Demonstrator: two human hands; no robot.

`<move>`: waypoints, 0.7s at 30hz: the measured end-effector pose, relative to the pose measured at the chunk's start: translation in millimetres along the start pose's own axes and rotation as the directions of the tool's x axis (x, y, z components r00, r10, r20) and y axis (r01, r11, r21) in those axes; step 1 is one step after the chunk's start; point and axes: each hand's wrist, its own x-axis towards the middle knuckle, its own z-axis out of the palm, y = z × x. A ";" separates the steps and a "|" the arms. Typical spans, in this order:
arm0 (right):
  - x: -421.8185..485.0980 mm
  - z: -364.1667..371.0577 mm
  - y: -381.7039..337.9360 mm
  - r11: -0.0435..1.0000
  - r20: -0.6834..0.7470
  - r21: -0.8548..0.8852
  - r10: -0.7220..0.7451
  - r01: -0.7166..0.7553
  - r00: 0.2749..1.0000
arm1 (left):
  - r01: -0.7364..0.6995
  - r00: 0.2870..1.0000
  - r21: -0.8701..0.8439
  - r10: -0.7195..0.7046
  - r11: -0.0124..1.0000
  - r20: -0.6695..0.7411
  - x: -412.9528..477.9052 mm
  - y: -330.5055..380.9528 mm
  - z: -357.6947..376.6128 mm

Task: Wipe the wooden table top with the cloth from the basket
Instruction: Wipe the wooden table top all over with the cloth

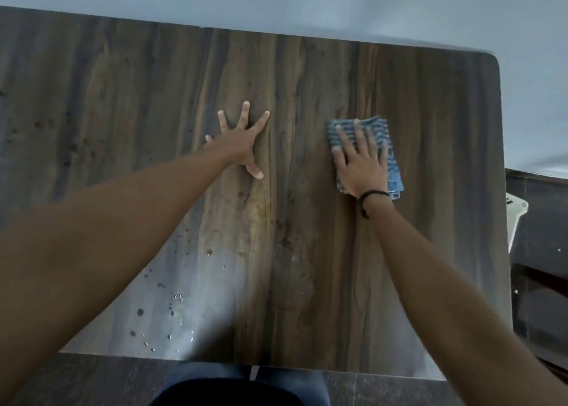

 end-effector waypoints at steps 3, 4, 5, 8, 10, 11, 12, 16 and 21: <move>13.5 9.0 -38.8 0.991 0.006 0.038 0.128 -0.128 0.992 | -0.005 1.000 -0.026 0.005 1.000 0.003 2.1 -1.1 -1.0; 11.2 14.1 -44.8 1.000 0.009 0.001 0.022 -0.022 1.000 | -0.015 1.000 -0.028 0.015 1.000 -0.008 2.2 -2.4 -0.5; 11.9 14.1 -42.5 0.997 0.019 -0.024 -0.077 0.078 0.997 | -0.021 1.000 -0.022 0.021 1.000 -0.018 2.2 -3.1 0.0; 48.1 -3.5 -16.4 0.999 -0.007 -0.014 -0.042 0.042 0.999 | -0.014 0.999 -0.007 0.014 1.000 -0.030 4.2 -2.2 0.0; 78.1 -13.6 -22.6 0.979 -0.017 0.072 0.190 -0.188 0.982 | -0.019 0.999 -0.010 0.018 1.000 -0.033 4.8 -2.0 0.7; 86.4 -12.1 -33.8 0.968 -0.014 0.095 0.233 -0.230 0.972 | -0.022 0.999 -0.012 0.021 1.000 -0.033 5.7 -2.8 0.9; 87.8 -8.0 -46.4 0.981 -0.014 0.071 0.183 -0.182 0.983 | -0.025 0.999 -0.011 0.024 1.000 -0.036 6.5 -3.8 0.7; 92.4 -8.3 -31.7 0.977 0.026 -0.058 -0.206 0.207 0.978 | -0.019 0.999 0.004 0.019 1.000 -0.038 7.4 -3.6 0.6; 141.5 -26.7 -42.7 0.997 0.005 0.007 0.076 -0.076 0.997 | -0.019 0.999 -0.013 0.018 1.000 -0.044 8.6 -4.3 1.0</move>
